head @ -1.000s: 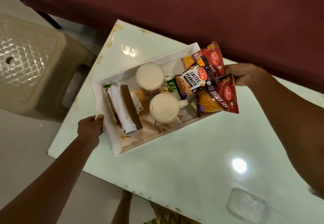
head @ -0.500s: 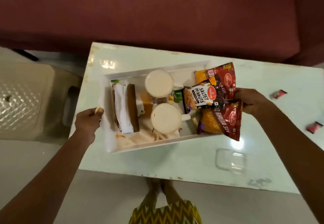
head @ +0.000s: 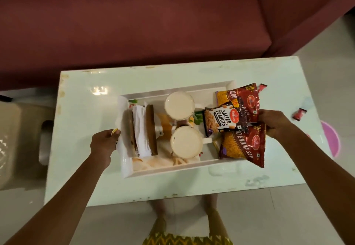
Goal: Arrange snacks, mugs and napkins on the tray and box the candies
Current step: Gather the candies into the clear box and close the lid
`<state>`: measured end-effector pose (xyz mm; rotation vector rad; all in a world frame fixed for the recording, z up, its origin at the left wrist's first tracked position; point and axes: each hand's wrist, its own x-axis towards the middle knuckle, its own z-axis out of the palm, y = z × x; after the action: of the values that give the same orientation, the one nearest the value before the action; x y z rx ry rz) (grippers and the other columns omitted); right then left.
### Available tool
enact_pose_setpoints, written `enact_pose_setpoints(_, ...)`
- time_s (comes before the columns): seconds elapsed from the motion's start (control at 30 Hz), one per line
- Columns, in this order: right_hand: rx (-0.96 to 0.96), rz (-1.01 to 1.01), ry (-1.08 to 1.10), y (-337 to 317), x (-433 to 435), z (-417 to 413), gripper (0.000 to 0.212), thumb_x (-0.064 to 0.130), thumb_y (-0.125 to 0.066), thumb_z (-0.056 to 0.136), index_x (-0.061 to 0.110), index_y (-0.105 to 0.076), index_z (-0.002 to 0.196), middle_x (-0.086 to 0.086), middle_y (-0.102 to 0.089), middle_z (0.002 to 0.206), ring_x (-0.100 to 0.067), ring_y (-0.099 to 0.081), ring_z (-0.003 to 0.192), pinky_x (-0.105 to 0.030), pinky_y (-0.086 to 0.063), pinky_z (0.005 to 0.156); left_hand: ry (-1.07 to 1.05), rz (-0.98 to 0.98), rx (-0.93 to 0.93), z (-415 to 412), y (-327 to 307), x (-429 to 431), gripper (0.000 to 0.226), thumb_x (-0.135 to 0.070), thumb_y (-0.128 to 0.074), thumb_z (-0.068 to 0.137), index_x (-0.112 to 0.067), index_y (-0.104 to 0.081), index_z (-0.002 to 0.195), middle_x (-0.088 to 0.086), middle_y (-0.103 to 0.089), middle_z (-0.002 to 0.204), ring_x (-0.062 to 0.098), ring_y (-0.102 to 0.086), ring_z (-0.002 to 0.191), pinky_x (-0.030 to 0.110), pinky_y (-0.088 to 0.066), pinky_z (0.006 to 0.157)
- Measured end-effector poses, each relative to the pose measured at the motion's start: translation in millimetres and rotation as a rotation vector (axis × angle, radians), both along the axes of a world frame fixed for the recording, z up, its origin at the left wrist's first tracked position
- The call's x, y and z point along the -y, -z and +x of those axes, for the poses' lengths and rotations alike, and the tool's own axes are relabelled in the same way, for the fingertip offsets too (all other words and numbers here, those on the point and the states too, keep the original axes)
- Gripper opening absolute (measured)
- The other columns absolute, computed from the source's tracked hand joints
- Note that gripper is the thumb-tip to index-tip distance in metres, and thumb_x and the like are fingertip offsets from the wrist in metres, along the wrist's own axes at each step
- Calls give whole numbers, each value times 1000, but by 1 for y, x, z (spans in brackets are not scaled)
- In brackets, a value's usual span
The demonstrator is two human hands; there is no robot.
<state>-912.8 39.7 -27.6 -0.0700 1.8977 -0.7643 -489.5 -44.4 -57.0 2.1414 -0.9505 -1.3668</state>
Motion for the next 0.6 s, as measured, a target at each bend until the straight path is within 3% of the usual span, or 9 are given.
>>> enact_pose_setpoints(0.1,30,4,6,13,0,-26,33,-10,-60,80,-8,-59,113,-25,-62,113,-37,-63,97,-50,-52,84,-5,-14,28,-28,10,-2,25,-12,-59,87,-4,-61,111,9,-58,77,16,-52,63,24,-49,64)
enact_pose_setpoints(0.2,38,39,-20,28,6,-48,27,-3,-61,83,-1,-63,110,-21,-64,112,-34,-65,93,-50,-52,88,-41,-26,63,-50,21,2,30,-13,-60,87,1,-60,114,9,-59,89,22,-54,77,33,-49,81)
enact_pose_setpoints(0.27,19,30,-40,38,14,-61,20,-4,-59,84,-1,-65,103,-21,-65,111,-34,-65,95,-51,-50,92,-71,-33,83,-63,32,6,31,-14,-61,86,1,-61,113,8,-58,78,19,-53,71,35,-50,82)
enact_pose_setpoints(0.4,-39,-6,-48,60,27,-76,16,-13,-61,78,-5,-65,92,-20,-66,96,-28,-63,74,-49,-50,92,-101,-49,169,-84,51,16,29,-18,-64,84,-1,-65,107,2,-54,64,15,-47,56,38,-49,83)
enact_pose_setpoints(0.43,-44,-8,-48,66,30,-79,17,-13,-61,77,-6,-65,92,-21,-66,100,-27,-63,73,-48,-51,92,-105,-49,187,-89,56,19,30,-19,-64,84,-2,-65,108,6,-57,67,18,-52,59,37,-48,84)
enact_pose_setpoints(0.5,-57,5,-55,77,34,-81,12,-12,-62,78,-3,-65,84,-22,-65,108,-27,-63,74,-48,-50,93,-106,-38,228,-96,64,23,31,-21,-63,85,-5,-65,111,19,-68,92,31,-64,84,36,-49,91)
enact_pose_setpoints(0.53,-68,20,-58,82,35,-82,11,-11,-62,78,-1,-65,80,-22,-65,109,-28,-63,77,-48,-50,93,-109,-32,247,-99,67,25,31,-21,-62,85,-6,-65,112,19,-67,106,34,-63,98,37,-49,94)
enact_pose_setpoints(0.6,-101,55,-62,92,35,-84,10,-9,-62,80,-2,-66,85,-20,-65,109,-29,-63,87,-47,-50,93,-113,-29,262,-104,74,29,30,-21,-62,86,-6,-64,112,17,-65,117,34,-60,108,37,-47,97)
